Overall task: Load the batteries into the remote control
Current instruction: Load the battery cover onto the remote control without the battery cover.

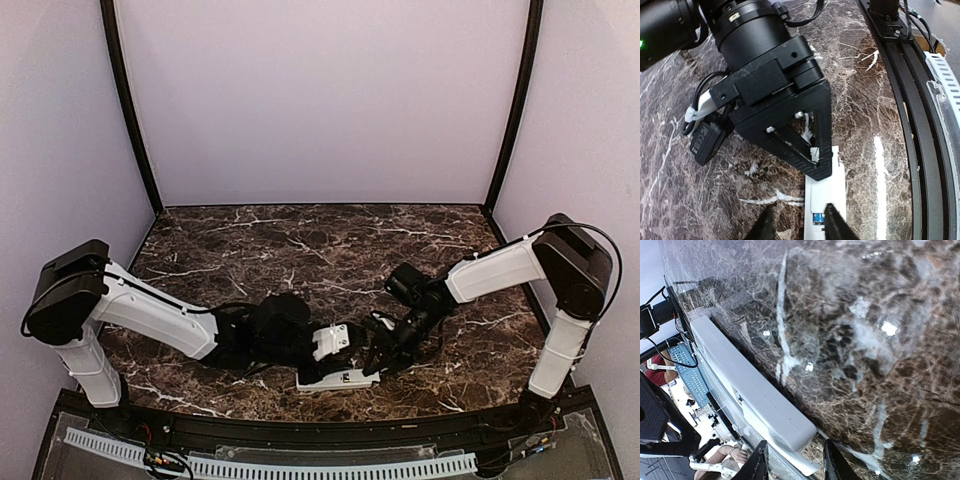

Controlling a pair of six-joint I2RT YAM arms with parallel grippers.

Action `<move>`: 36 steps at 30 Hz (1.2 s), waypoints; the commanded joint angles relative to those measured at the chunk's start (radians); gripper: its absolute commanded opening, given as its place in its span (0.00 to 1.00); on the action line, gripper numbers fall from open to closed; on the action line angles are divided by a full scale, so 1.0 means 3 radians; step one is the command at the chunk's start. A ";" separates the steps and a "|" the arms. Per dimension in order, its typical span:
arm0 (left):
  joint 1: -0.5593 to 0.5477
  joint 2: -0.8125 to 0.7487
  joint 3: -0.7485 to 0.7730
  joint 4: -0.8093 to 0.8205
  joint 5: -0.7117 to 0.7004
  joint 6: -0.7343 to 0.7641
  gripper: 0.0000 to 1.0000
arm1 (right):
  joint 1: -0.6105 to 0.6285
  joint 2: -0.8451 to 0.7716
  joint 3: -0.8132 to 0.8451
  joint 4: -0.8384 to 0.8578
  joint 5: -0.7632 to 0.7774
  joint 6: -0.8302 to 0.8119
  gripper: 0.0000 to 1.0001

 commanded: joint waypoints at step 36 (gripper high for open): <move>-0.0060 0.0506 0.0391 -0.0761 -0.0013 0.0006 0.00 | 0.0030 0.0027 0.0028 0.0027 0.0076 0.0010 0.33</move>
